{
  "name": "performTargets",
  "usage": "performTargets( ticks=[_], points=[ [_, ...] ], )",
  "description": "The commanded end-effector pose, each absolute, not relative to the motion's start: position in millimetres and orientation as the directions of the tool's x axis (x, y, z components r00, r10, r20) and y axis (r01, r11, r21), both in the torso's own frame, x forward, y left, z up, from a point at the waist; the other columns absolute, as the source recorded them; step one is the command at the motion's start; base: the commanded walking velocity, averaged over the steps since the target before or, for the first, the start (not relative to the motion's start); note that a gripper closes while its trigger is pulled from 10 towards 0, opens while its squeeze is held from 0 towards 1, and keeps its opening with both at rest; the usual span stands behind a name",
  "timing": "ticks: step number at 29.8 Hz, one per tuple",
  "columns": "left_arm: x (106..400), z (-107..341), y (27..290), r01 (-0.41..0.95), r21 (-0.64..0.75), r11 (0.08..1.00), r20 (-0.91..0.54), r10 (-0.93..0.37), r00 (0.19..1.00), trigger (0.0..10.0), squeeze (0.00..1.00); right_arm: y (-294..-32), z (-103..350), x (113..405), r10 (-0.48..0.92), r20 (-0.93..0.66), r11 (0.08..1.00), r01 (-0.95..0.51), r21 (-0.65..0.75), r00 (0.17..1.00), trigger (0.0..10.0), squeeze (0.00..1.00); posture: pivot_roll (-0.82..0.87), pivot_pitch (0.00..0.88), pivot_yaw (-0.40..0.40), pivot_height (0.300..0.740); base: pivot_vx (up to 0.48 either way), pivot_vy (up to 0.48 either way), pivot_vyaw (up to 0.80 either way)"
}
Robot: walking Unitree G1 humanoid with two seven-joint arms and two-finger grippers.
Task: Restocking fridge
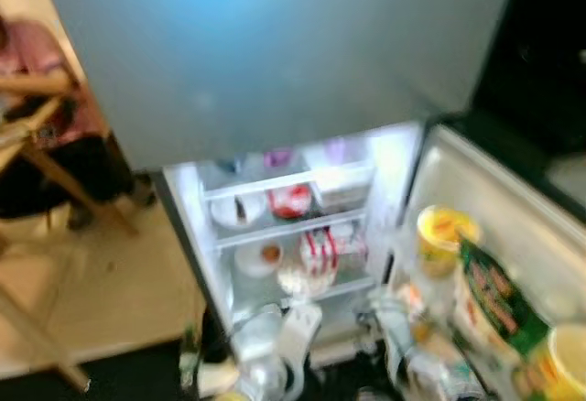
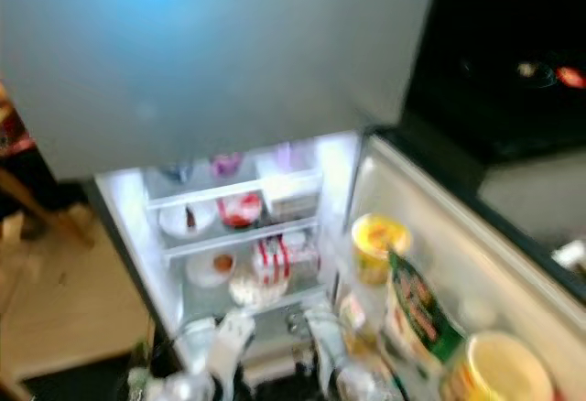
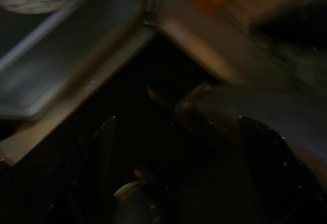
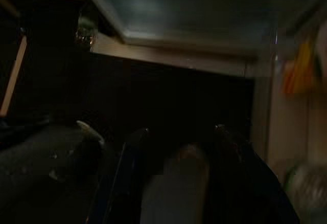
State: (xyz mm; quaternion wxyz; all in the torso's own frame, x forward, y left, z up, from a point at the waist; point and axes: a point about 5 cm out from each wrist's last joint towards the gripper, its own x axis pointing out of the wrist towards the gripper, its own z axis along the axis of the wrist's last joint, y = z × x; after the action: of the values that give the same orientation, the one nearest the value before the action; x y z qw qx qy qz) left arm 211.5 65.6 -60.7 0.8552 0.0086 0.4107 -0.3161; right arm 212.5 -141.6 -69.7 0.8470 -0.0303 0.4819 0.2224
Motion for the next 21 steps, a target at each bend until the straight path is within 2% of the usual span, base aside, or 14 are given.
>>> performTargets(
  ticks=[1, 21],
  points=[
    [208.0, -63.6, 68.9, 0.545, -0.242, 0.802, -0.721, -0.525, 0.453, 10.0, 0.00, -134.1, -62.8, 223.9, 0.366, -0.806, 0.890, -0.428, 0.157, 0.465, 10.0, 0.00, -0.06, 0.000, 0.031, 0.740, -0.379, 0.000, 0.00],
    [208.2, -64.9, 76.5, 0.536, -0.224, 0.814, -0.726, -0.506, 0.466, 10.0, 0.00, -132.9, -63.2, 223.1, 0.369, -0.810, 0.886, -0.437, 0.157, 0.456, 10.0, 0.00, -0.06, 0.000, 0.034, 0.740, -0.362, 0.000, 0.00]
  ],
)
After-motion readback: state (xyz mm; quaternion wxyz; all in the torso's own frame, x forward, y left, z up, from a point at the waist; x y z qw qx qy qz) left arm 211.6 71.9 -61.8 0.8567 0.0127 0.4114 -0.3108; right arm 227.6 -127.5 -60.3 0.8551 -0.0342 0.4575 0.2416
